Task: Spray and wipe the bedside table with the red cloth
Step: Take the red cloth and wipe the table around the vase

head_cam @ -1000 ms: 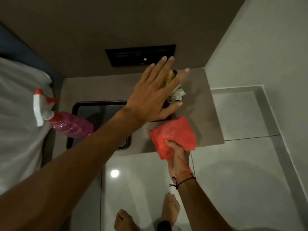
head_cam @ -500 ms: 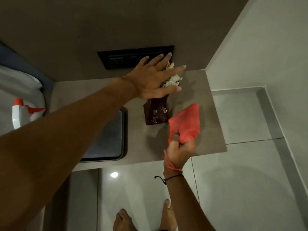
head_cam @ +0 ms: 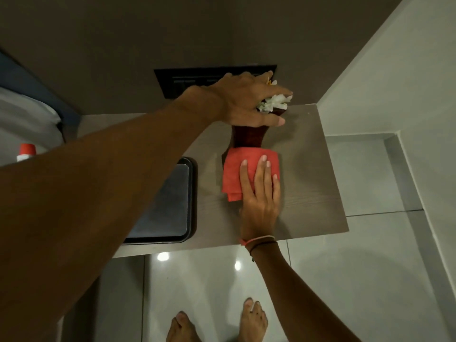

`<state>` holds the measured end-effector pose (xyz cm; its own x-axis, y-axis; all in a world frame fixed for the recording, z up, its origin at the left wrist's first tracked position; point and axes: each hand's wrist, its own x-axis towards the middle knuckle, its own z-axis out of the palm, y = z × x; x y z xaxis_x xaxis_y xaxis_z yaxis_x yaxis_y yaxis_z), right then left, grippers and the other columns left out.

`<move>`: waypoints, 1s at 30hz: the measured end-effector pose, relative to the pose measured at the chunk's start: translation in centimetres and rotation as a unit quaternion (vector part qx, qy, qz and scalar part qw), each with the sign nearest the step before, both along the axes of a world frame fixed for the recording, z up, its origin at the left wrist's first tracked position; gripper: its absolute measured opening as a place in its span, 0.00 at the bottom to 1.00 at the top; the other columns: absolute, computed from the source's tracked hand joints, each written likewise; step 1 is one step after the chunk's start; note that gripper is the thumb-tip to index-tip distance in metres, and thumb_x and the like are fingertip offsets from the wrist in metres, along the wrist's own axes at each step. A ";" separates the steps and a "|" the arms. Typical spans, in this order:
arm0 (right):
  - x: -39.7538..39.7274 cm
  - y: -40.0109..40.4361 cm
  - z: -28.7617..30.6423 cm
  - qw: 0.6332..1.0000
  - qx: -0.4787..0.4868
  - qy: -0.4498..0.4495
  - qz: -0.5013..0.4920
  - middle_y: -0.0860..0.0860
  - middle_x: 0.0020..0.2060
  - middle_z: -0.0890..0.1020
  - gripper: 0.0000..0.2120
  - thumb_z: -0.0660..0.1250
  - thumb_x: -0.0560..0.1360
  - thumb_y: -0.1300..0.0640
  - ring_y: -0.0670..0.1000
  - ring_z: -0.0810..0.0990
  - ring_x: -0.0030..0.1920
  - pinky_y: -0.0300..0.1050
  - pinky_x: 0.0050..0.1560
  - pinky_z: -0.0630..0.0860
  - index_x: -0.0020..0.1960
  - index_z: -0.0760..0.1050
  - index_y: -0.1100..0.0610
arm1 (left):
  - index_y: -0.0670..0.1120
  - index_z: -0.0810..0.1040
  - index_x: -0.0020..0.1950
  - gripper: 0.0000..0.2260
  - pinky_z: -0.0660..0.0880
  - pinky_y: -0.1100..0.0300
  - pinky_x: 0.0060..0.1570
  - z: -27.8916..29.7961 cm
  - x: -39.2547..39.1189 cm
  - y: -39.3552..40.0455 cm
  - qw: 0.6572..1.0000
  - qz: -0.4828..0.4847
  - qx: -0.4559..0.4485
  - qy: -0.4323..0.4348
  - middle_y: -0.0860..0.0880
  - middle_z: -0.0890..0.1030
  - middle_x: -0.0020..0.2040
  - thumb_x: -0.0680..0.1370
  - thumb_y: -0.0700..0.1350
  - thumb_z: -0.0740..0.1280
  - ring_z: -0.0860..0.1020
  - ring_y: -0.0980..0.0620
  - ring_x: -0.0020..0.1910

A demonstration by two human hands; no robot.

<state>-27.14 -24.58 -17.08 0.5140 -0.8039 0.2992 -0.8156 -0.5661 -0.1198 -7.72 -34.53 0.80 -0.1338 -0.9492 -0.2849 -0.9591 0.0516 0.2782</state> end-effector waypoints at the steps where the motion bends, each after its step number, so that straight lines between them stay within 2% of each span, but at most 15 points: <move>1: -0.5 0.2 0.0 1.000 0.004 0.013 0.010 0.61 0.76 0.67 0.26 0.61 0.81 0.47 0.61 0.64 0.77 0.63 0.71 0.70 0.77 0.64 0.52 | 0.63 0.57 0.80 0.34 0.58 0.30 0.72 0.0 0.0 0.0 1.000 0.000 -0.002 0.001 0.40 0.55 0.84 0.76 0.71 0.59 0.59 0.34 0.80; 4: -2.5 1.3 0.4 0.998 0.038 0.032 0.040 0.61 0.75 0.69 0.26 0.64 0.79 0.51 0.62 0.67 0.75 0.65 0.69 0.72 0.75 0.68 0.54 | 0.63 0.57 0.80 0.33 0.59 0.29 0.72 -0.1 0.0 0.2 1.000 -0.006 -0.009 0.000 0.39 0.55 0.83 0.77 0.70 0.59 0.59 0.33 0.80; 6: -3.6 2.2 0.9 0.997 0.073 -0.009 0.023 0.60 0.73 0.72 0.24 0.66 0.77 0.53 0.63 0.72 0.72 0.64 0.65 0.76 0.73 0.72 0.56 | 0.64 0.56 0.80 0.33 0.59 0.29 0.72 -0.2 -0.2 0.3 1.000 -0.007 -0.015 -0.005 0.39 0.54 0.84 0.77 0.70 0.59 0.59 0.33 0.80; 9: -3.6 3.1 2.4 0.960 0.121 -0.228 -0.107 0.60 0.70 0.76 0.23 0.59 0.78 0.58 0.60 0.79 0.66 0.61 0.57 0.82 0.72 0.72 0.60 | 0.64 0.54 0.81 0.34 0.57 0.28 0.73 -0.4 -0.2 0.4 1.000 -0.002 -0.018 -0.012 0.40 0.52 0.84 0.77 0.70 0.58 0.57 0.34 0.81; 11: -2.4 2.6 3.5 0.923 0.105 -0.334 -0.156 0.60 0.72 0.74 0.25 0.59 0.77 0.63 0.53 0.73 0.71 0.56 0.65 0.78 0.75 0.67 0.60 | 0.65 0.52 0.81 0.34 0.56 0.28 0.73 -0.5 -0.2 0.6 1.000 -0.004 -0.019 -0.012 0.40 0.51 0.84 0.77 0.71 0.58 0.55 0.35 0.81; 12: -1.5 2.1 4.0 0.922 0.099 -0.343 -0.150 0.59 0.74 0.71 0.27 0.59 0.77 0.64 0.51 0.68 0.74 0.54 0.70 0.74 0.76 0.64 0.59 | 0.65 0.52 0.81 0.34 0.57 0.29 0.74 -0.6 -0.2 0.6 1.000 -0.006 -0.021 -0.012 0.40 0.50 0.84 0.77 0.71 0.58 0.55 0.35 0.82; 13: -0.5 1.8 4.5 0.932 0.098 -0.323 -0.130 0.59 0.76 0.67 0.28 0.58 0.78 0.64 0.53 0.65 0.77 0.54 0.74 0.70 0.78 0.62 0.58 | 0.65 0.51 0.81 0.35 0.57 0.30 0.74 -0.6 -0.3 0.6 1.000 -0.006 -0.024 -0.013 0.40 0.50 0.84 0.77 0.71 0.58 0.54 0.36 0.82; 15: 1.5 1.3 4.7 0.970 0.077 -0.222 -0.066 0.60 0.78 0.64 0.24 0.52 0.83 0.59 0.58 0.62 0.78 0.58 0.76 0.65 0.78 0.61 0.56 | 0.64 0.51 0.81 0.35 0.58 0.31 0.76 -0.6 -0.3 0.5 1.000 -0.005 -0.026 -0.014 0.39 0.50 0.84 0.77 0.71 0.58 0.55 0.36 0.82; 17: 2.7 1.4 3.8 0.992 0.060 -0.110 -0.018 0.63 0.77 0.65 0.24 0.43 0.86 0.50 0.63 0.62 0.77 0.64 0.73 0.67 0.77 0.64 0.57 | 0.63 0.52 0.82 0.35 0.58 0.31 0.76 -0.5 -0.2 0.4 1.000 -0.008 -0.022 -0.009 0.38 0.51 0.84 0.77 0.70 0.58 0.55 0.35 0.82; 18: 2.7 1.6 3.2 0.996 0.055 -0.072 -0.007 0.64 0.76 0.66 0.25 0.44 0.86 0.49 0.64 0.63 0.77 0.65 0.71 0.69 0.76 0.65 0.57 | 0.63 0.52 0.82 0.35 0.59 0.31 0.75 -0.4 -0.2 0.3 1.000 -0.008 -0.020 -0.004 0.38 0.51 0.84 0.77 0.70 0.59 0.56 0.34 0.81; 20: 2.0 1.7 1.9 0.999 0.034 -0.028 0.003 0.62 0.76 0.67 0.22 0.54 0.85 0.49 0.63 0.64 0.77 0.64 0.71 0.70 0.76 0.66 0.56 | 0.63 0.54 0.81 0.34 0.61 0.32 0.74 -0.3 -0.1 0.1 1.000 -0.009 -0.016 0.004 0.38 0.52 0.84 0.78 0.69 0.59 0.57 0.34 0.81; 22: 0.7 2.1 1.0 0.999 0.029 0.007 0.027 0.61 0.75 0.68 0.24 0.63 0.81 0.49 0.62 0.65 0.76 0.65 0.71 0.70 0.76 0.67 0.54 | 0.63 0.54 0.81 0.34 0.62 0.33 0.72 -0.3 -0.1 0.1 1.000 -0.011 -0.017 0.007 0.38 0.53 0.84 0.78 0.69 0.60 0.58 0.33 0.80; 26: -1.4 3.9 0.4 0.991 0.094 0.073 0.068 0.59 0.76 0.67 0.29 0.63 0.77 0.47 0.62 0.64 0.76 0.66 0.72 0.67 0.76 0.66 0.54 | 0.63 0.54 0.81 0.34 0.60 0.31 0.73 -0.3 -0.4 0.4 1.000 -0.013 -0.016 -0.001 0.38 0.53 0.84 0.77 0.70 0.59 0.58 0.33 0.80; 28: -2.3 4.8 0.6 0.988 0.121 0.073 0.066 0.60 0.75 0.69 0.30 0.71 0.73 0.51 0.63 0.68 0.75 0.68 0.71 0.68 0.74 0.70 0.55 | 0.63 0.54 0.81 0.34 0.59 0.30 0.73 0.0 -0.5 0.5 1.000 -0.011 -0.014 -0.002 0.38 0.52 0.84 0.78 0.69 0.60 0.57 0.33 0.81; 30: -3.0 5.6 1.0 0.990 0.135 0.019 0.034 0.60 0.72 0.73 0.29 0.74 0.72 0.55 0.64 0.72 0.72 0.69 0.67 0.72 0.71 0.74 0.56 | 0.63 0.54 0.81 0.34 0.57 0.30 0.74 0.2 -0.6 0.6 1.000 -0.006 -0.011 -0.003 0.38 0.51 0.84 0.78 0.69 0.60 0.56 0.34 0.81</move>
